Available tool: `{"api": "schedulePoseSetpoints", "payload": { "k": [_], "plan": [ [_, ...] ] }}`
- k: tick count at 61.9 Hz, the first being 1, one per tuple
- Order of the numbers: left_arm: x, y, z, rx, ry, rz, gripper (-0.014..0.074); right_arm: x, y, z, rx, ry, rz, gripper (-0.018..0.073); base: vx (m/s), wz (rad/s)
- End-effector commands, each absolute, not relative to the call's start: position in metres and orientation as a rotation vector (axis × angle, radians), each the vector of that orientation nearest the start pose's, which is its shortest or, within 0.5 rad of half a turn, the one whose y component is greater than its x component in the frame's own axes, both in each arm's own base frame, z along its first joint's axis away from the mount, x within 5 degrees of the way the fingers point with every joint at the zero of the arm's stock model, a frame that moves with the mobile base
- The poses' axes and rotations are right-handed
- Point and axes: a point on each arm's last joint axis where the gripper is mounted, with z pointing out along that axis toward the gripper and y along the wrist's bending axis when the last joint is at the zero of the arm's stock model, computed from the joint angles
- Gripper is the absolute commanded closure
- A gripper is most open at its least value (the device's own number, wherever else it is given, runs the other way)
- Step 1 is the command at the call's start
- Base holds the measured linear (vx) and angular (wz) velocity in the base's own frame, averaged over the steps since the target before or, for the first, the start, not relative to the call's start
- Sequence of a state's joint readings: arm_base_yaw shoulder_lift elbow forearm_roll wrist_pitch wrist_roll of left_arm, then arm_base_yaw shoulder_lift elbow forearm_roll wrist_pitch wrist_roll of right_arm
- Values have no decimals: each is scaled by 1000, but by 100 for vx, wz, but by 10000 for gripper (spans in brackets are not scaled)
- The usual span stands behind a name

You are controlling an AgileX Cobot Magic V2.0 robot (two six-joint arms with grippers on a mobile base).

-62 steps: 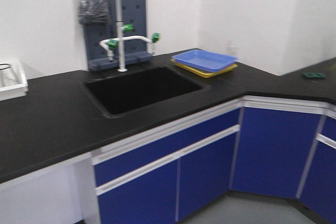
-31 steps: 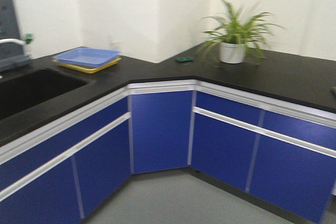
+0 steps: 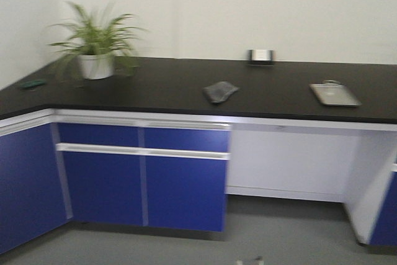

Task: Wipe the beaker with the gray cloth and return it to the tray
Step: 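Drive the base to the counter with the gray cloth and metal tray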

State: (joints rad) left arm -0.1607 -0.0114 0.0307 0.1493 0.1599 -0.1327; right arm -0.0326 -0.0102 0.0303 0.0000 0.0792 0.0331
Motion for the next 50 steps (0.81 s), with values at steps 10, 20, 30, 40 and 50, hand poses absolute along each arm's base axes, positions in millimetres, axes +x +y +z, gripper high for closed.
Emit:
{"api": "schedulePoseSetpoints", "payload": {
  "k": [10, 20, 30, 40, 50],
  "plan": [
    [56, -8, 199, 127, 1564, -115, 602, 57, -2, 199, 54, 1512, -5, 564, 23, -75],
    [56, -8, 199, 127, 1564, -115, 602, 57, -2, 199, 54, 1512, -5, 564, 26, -58],
    [56, -8, 199, 127, 1564, -115, 602, 57, -2, 199, 54, 1512, -5, 564, 29, -40],
    [56, -8, 199, 127, 1564, -115, 602, 57, -2, 199, 54, 1512, -5, 564, 33, -21],
    [56, -8, 199, 127, 1564, -115, 602, 57, -2, 199, 54, 1512, -5, 564, 38, -6]
  ]
}}
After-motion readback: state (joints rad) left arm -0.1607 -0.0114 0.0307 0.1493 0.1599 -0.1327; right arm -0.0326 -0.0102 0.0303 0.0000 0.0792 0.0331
